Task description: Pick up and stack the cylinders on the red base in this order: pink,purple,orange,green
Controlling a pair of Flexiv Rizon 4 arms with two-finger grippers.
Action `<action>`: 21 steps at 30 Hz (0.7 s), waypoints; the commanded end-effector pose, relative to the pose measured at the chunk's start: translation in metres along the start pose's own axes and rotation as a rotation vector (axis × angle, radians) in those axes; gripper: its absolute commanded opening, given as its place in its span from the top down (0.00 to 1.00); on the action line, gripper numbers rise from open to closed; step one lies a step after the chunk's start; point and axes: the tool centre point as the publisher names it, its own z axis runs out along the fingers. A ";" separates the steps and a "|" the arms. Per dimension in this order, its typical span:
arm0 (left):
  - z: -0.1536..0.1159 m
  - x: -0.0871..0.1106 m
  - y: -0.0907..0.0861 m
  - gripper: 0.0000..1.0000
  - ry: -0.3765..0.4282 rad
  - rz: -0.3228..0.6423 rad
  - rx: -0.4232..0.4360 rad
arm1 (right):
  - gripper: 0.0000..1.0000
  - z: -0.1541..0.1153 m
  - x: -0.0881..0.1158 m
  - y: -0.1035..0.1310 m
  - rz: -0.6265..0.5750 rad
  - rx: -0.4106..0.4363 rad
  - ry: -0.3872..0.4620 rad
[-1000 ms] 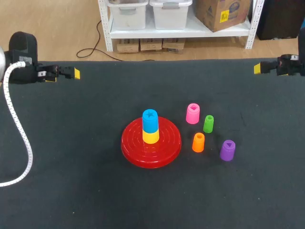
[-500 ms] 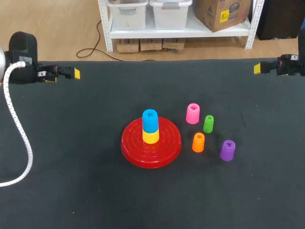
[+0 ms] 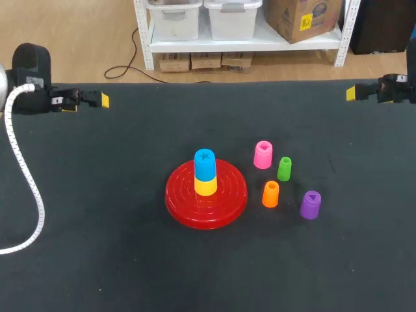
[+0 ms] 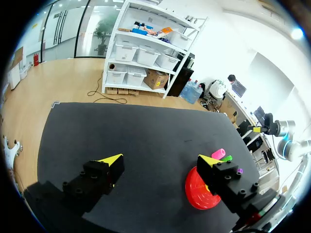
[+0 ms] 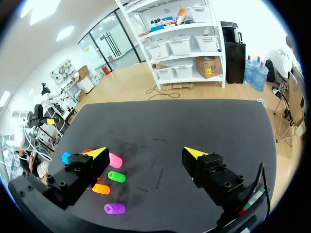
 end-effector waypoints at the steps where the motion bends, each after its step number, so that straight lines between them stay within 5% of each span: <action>1: 0.000 -0.001 -0.001 0.00 0.005 -0.001 -0.006 | 0.00 0.000 0.000 0.000 0.000 0.001 0.001; 5: 0.000 -0.001 -0.001 0.00 0.005 -0.001 -0.006 | 0.00 0.000 0.000 0.000 0.000 0.001 0.001; 11: -0.014 -0.004 -0.021 0.00 -0.093 0.333 0.125 | 0.00 0.000 0.000 0.000 0.000 0.001 0.001; 16: -0.033 0.016 -0.052 0.00 -0.163 0.593 0.292 | 0.00 0.000 0.000 0.000 0.000 0.001 0.001; 21: -0.048 0.043 -0.081 0.00 -0.160 0.742 0.424 | 0.00 0.000 0.000 0.000 0.000 0.001 0.001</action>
